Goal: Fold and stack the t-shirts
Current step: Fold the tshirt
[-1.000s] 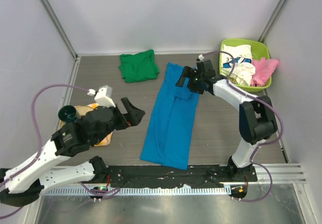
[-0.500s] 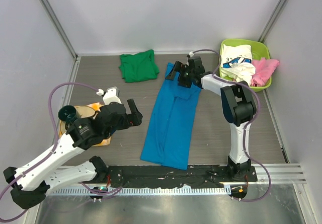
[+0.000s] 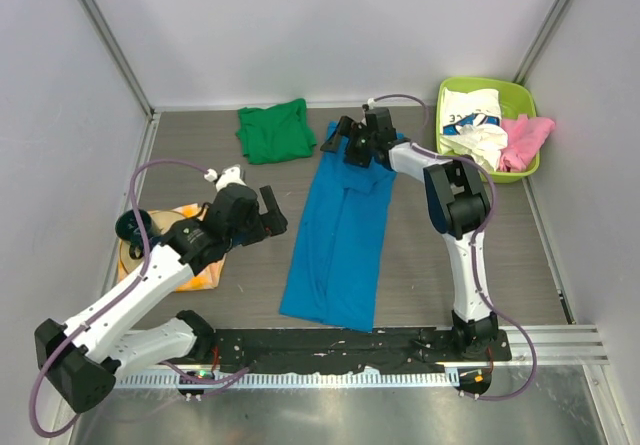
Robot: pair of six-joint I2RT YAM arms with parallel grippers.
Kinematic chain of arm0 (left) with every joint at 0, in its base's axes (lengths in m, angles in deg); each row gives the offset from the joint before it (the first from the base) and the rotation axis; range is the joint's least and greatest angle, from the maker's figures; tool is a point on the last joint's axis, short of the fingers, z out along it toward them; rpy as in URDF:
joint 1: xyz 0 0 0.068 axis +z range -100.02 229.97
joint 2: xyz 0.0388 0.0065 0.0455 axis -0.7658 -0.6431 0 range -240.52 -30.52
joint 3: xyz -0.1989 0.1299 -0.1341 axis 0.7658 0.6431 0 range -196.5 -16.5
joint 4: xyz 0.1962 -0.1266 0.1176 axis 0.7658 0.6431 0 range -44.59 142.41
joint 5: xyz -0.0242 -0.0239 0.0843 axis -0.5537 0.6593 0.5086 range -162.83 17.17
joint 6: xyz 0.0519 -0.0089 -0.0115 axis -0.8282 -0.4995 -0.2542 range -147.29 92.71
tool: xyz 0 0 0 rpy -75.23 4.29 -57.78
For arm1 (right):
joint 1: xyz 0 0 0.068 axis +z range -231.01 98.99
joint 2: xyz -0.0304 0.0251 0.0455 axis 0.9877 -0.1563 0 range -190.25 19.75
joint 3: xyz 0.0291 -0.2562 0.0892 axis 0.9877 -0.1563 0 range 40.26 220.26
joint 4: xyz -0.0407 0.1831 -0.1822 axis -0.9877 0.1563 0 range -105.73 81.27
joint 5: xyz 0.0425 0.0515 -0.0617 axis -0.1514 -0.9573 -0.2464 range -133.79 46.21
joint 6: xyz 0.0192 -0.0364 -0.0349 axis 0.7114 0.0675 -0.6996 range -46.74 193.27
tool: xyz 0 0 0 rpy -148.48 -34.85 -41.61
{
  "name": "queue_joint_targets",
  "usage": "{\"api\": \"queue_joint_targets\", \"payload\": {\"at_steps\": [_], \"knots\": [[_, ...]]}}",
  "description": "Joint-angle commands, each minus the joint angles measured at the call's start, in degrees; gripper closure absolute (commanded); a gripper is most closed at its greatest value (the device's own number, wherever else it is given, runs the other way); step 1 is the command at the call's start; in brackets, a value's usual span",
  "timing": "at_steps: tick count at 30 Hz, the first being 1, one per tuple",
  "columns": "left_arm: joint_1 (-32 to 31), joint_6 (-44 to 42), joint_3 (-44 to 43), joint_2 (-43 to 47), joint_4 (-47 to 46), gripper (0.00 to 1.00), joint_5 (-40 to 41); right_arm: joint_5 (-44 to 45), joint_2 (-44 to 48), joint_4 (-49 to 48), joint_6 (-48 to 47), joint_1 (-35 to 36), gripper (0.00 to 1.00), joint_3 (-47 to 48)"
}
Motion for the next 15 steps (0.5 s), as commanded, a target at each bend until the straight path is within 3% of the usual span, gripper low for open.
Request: {"api": "queue_joint_targets", "payload": {"at_steps": [1, 5, 10, 15], "knots": [[6.51, -2.03, 1.53, -1.67, -6.65, 0.00, -5.98, 1.06, -7.14, 4.63, -0.60, 0.54, 0.00, 6.24], [10.29, -2.56, 2.68, -5.44, -9.29, 0.00, -9.32, 0.97, -12.60, 8.33, -0.51, 0.89, 0.00, 16.00], [10.74, -0.90, 4.87, -11.33, -14.11, 0.00, -10.91, 0.53, -18.58, 12.19, -0.16, 0.98, 0.00, 24.62], [10.74, 0.60, 8.47, -14.77, -18.52, 0.00, -15.47, 2.01, -16.58, 16.32, -4.19, 0.98, 0.00, 29.55]]}}
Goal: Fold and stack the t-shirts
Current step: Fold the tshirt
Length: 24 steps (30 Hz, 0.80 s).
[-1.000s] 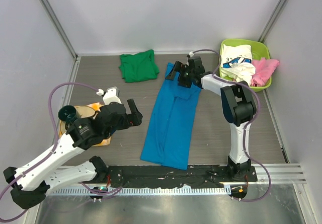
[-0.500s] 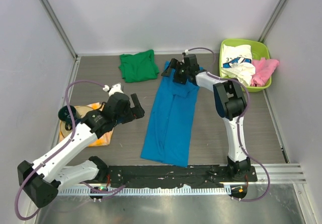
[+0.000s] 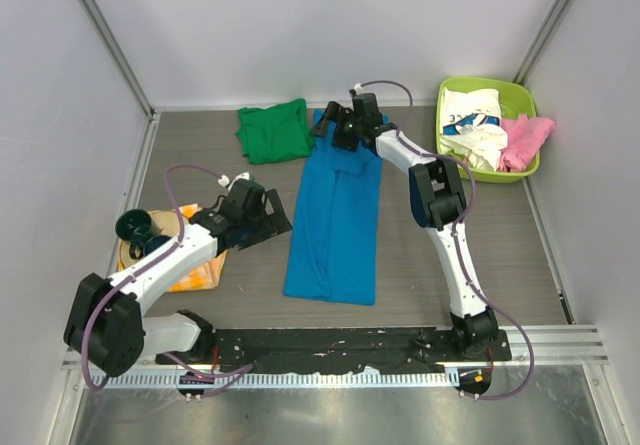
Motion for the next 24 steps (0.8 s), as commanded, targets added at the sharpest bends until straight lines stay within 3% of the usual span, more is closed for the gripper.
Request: {"api": "queue_joint_targets", "payload": {"at_steps": [1, 9, 18, 24], "knots": [[0.09, 1.28, 2.66, -0.72, -6.85, 0.00, -4.81, 4.14, 4.12, 8.88, -5.29, 0.30, 0.00, 0.55], [-0.96, 3.04, 12.40, 2.80, -8.69, 0.00, -5.69, 16.96, 34.19, 8.42, -11.10, 0.30, 0.00, -21.06], [-7.63, 9.53, 23.13, 8.16, -12.65, 0.00, -6.40, 21.81, 63.79, 12.21, -8.55, 2.14, 0.00, -49.62], [-10.97, 12.96, 28.50, 11.06, -14.76, 0.00, -6.93, 24.62, 75.50, 16.95, -6.80, 5.83, 0.00, -62.20]]}}
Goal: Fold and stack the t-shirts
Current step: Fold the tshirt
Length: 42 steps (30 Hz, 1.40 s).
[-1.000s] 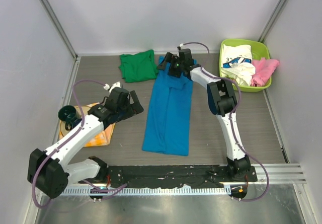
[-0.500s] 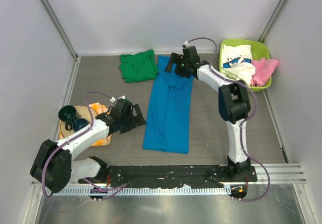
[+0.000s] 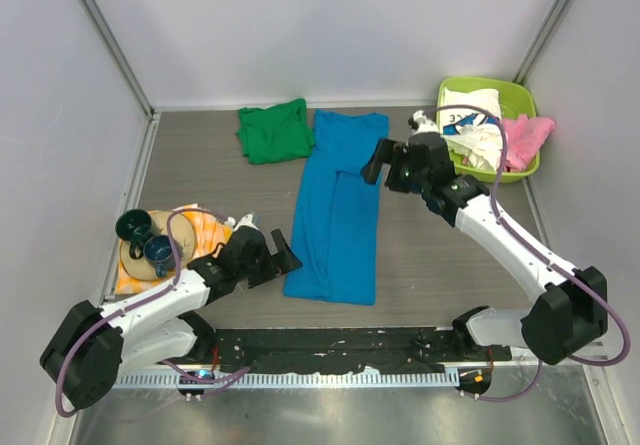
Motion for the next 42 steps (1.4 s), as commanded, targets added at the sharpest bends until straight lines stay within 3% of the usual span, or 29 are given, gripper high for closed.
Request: {"api": "queue_joint_targets", "payload": {"at_steps": [1, 9, 18, 23, 29, 38, 42], "knots": [[-3.13, 4.25, 5.23, 1.77, 2.24, 0.00, -0.67, 3.34, 5.51, 5.62, 1.97, 3.27, 0.00, -8.02], [-5.25, 6.98, 10.85, 7.41, 4.18, 0.03, 1.79, 6.59, 9.66, 5.71, 11.01, 13.82, 0.04, -21.82], [-5.25, 7.33, 13.32, 1.45, -1.26, 0.24, 1.79, 6.50, 13.86, 2.54, 17.17, 16.38, 0.10, -30.18], [-5.16, 7.24, 12.88, -2.52, -4.26, 0.28, 1.26, 6.59, 17.30, 4.12, 18.67, 17.26, 0.11, -32.39], [-5.25, 6.89, 13.05, -4.72, -5.14, 0.47, 0.38, 6.41, 20.02, 5.18, 19.90, 17.70, 0.11, -34.93], [-5.25, 8.47, 16.04, 2.66, -2.59, 0.78, -1.29, 5.71, 21.61, 5.62, 22.71, 19.72, 0.15, -37.57], [-5.25, 8.39, 15.69, 2.05, -2.33, 0.87, -1.29, 5.19, 22.05, 4.31, 25.26, 21.39, 0.17, -39.24]]}}
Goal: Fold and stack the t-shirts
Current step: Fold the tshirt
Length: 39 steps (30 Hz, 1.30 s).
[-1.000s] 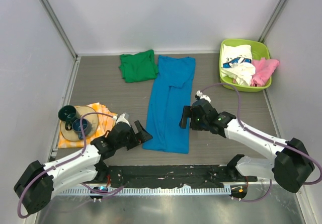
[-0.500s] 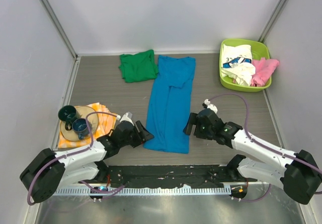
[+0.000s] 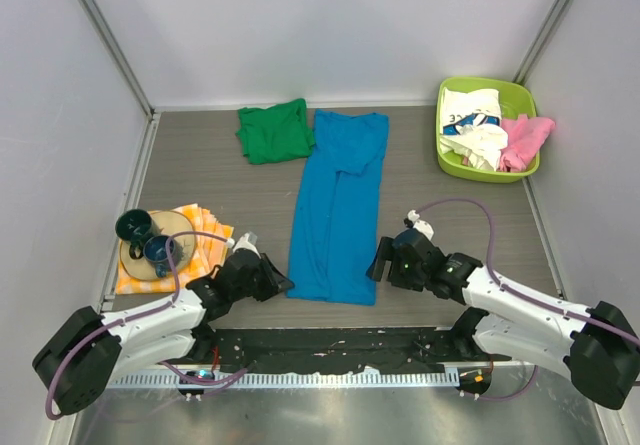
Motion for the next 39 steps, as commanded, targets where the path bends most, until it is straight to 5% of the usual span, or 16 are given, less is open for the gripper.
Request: {"api": "queue_joint_targets", "payload": {"at_steps": [1, 5, 17, 23, 27, 39], "knots": [[-0.29, -1.71, 2.34, -2.19, 12.01, 0.88, 0.02, -0.13, 1.48, -2.60, 4.71, 1.96, 0.18, -1.58], [-0.37, -1.45, 2.16, -3.60, 10.52, 0.97, -0.41, -0.48, 1.48, -4.45, 7.44, 4.07, 0.23, -3.69], [-1.69, -0.92, 1.46, -7.20, 7.45, 0.99, -0.41, 1.19, -2.73, -10.08, 14.21, 12.16, 0.38, -6.24], [-2.39, -0.57, 1.63, -7.21, 7.00, 1.00, -0.41, 2.50, -2.30, -8.85, 15.01, 13.03, 0.67, -6.51], [-3.62, 0.39, 2.07, -6.15, 7.00, 1.00, -0.15, 4.52, -0.46, -5.52, 15.27, 13.12, 0.99, -6.33], [-18.82, 10.40, 0.14, -10.36, 5.42, 1.00, 8.36, 7.52, 8.94, 4.07, 17.91, 18.04, 0.99, -6.69]]}}
